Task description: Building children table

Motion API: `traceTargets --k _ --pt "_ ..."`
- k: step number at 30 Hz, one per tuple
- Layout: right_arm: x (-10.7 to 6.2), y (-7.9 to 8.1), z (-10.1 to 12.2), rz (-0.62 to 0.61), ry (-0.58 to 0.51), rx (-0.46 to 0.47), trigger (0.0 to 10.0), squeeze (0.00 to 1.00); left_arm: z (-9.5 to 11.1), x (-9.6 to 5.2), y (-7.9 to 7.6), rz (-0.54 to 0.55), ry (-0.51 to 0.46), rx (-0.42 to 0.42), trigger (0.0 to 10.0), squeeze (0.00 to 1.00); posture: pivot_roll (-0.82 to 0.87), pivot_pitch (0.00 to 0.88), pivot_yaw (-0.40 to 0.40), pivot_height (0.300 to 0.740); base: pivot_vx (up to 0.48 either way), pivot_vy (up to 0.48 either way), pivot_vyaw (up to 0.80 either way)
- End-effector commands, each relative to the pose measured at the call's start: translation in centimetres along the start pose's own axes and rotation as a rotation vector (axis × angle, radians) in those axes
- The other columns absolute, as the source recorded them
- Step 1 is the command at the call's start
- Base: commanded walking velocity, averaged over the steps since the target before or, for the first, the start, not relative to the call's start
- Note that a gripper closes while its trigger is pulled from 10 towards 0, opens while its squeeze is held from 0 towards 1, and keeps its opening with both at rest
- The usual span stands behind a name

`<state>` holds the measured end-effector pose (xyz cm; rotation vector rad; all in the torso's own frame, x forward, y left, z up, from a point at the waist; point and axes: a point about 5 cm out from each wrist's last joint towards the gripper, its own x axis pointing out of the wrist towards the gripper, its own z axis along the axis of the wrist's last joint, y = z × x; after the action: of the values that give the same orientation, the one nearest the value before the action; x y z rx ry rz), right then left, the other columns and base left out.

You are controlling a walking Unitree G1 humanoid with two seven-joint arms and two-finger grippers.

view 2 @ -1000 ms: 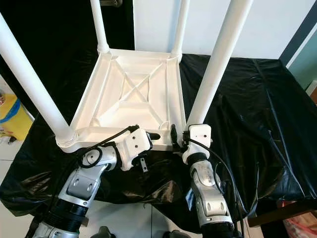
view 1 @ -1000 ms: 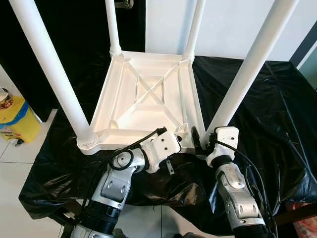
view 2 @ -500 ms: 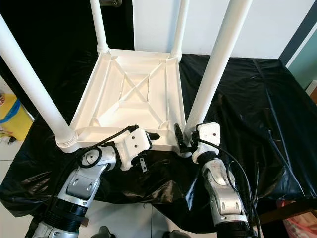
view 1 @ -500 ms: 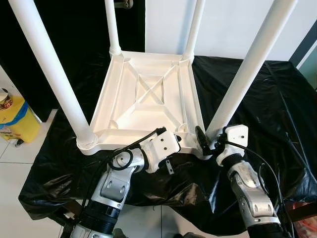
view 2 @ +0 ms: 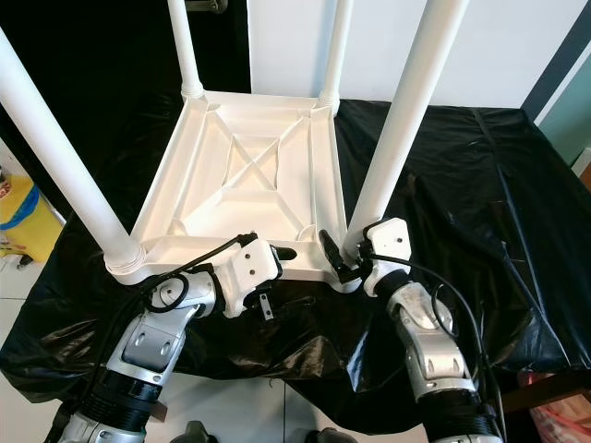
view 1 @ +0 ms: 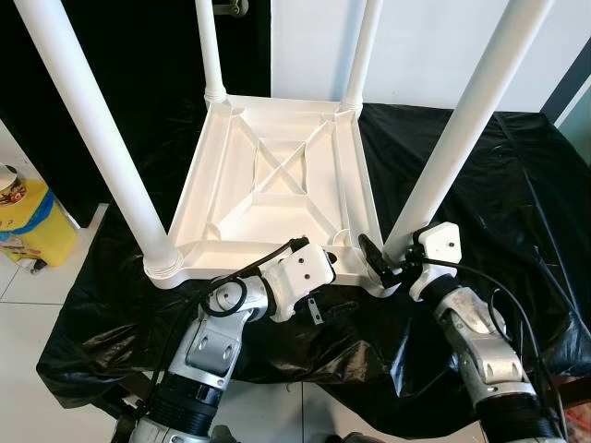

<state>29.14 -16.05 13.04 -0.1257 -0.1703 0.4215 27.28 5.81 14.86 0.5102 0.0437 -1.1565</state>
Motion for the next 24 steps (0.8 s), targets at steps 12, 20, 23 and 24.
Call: traceTargets --k 12,20,23,24 --pt "-0.3 0.1 -1.1 0.054 0.031 0.013 0.0 0.0 -0.1 0.0 0.6 0.13 0.005 -0.006 10.0 0.0 0.05 0.046 -0.06 0.74 0.0 0.0 0.0" --pt "-0.6 0.3 -1.4 0.005 0.045 0.041 10.0 0.0 -0.2 -0.1 0.5 0.129 0.006 -0.007 10.0 0.0 0.06 0.049 -0.061 0.74 0.0 0.0 0.0" --pt "-1.0 0.6 -1.9 -0.089 0.071 0.055 10.0 0.0 -0.1 -0.2 0.5 0.129 0.006 -0.005 10.0 0.0 0.07 0.044 -0.069 0.74 0.0 0.0 0.0" --pt "-1.0 0.6 -1.9 -0.089 0.071 0.055 10.0 0.0 -0.1 -0.2 0.5 0.129 0.006 -0.005 10.0 0.0 0.07 0.044 -0.069 0.74 0.0 0.0 0.0"
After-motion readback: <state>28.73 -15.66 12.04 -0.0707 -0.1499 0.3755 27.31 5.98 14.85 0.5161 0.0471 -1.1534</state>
